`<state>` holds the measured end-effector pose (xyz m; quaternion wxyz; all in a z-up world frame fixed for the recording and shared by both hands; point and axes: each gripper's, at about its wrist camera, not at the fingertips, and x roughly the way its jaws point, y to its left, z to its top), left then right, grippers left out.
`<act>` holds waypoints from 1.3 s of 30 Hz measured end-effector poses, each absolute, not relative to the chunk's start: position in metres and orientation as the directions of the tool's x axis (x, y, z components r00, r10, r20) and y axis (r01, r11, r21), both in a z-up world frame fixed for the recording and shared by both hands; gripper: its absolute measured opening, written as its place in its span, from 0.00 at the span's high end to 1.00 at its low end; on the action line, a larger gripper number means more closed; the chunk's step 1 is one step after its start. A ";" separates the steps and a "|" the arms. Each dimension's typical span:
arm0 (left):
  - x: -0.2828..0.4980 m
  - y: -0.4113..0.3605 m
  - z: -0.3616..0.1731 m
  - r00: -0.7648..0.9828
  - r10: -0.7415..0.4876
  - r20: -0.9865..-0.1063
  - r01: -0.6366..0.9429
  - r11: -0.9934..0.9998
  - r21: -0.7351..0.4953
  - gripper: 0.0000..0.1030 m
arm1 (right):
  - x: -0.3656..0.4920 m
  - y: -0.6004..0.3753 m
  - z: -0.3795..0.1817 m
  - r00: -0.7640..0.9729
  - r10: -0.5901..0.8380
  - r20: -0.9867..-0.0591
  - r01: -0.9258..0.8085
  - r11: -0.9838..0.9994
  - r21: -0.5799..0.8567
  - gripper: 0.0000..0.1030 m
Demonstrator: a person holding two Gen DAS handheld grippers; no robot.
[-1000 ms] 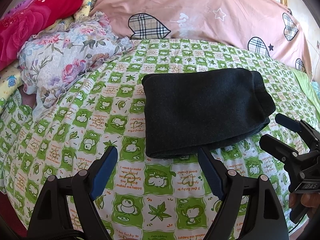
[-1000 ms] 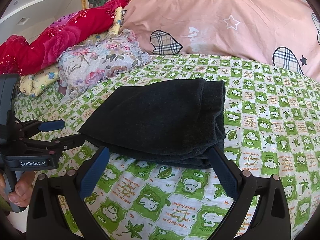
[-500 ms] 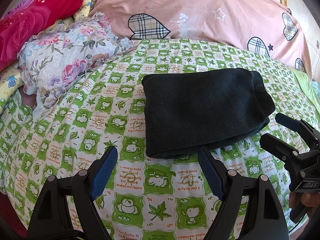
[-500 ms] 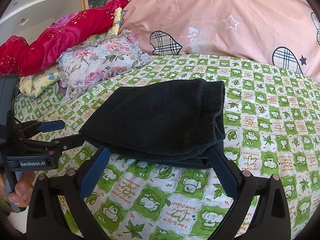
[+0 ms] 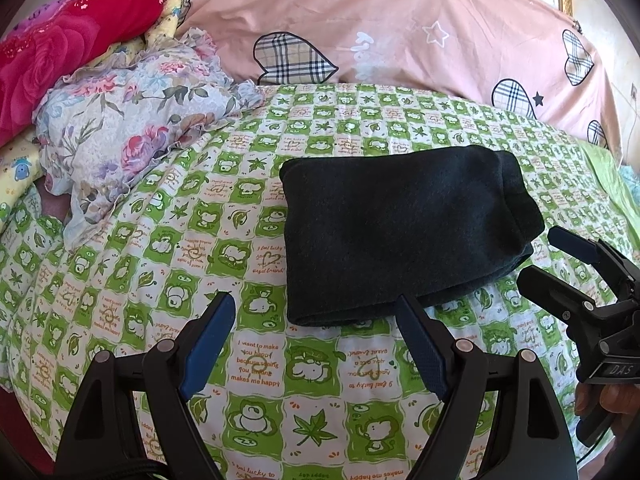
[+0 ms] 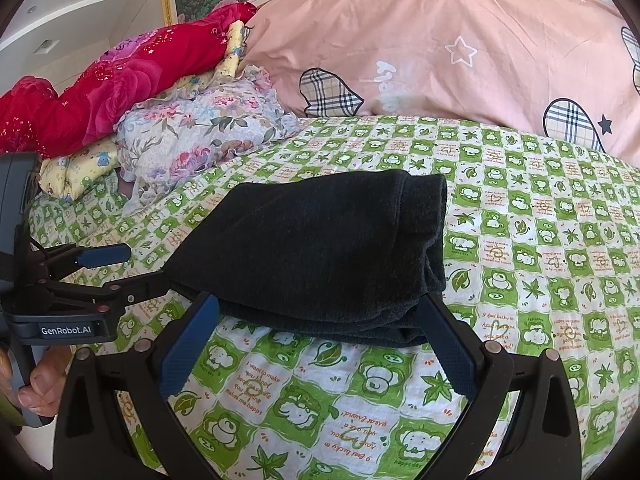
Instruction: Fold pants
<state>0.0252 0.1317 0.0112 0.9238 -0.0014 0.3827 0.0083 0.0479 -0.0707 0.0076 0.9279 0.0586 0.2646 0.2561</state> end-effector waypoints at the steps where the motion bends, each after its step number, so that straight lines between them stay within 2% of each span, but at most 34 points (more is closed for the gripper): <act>1: 0.026 0.132 0.012 0.707 0.014 -0.707 -0.015 1.000 0.004 0.20 | 0.048 -0.071 0.008 0.730 0.505 -0.460 -0.443 0.862 0.245 0.03; 39: 0.040 0.128 0.024 0.726 0.036 -0.686 -0.031 0.999 0.019 0.19 | 0.055 -0.082 0.015 0.745 0.490 -0.453 -0.412 0.872 0.266 0.03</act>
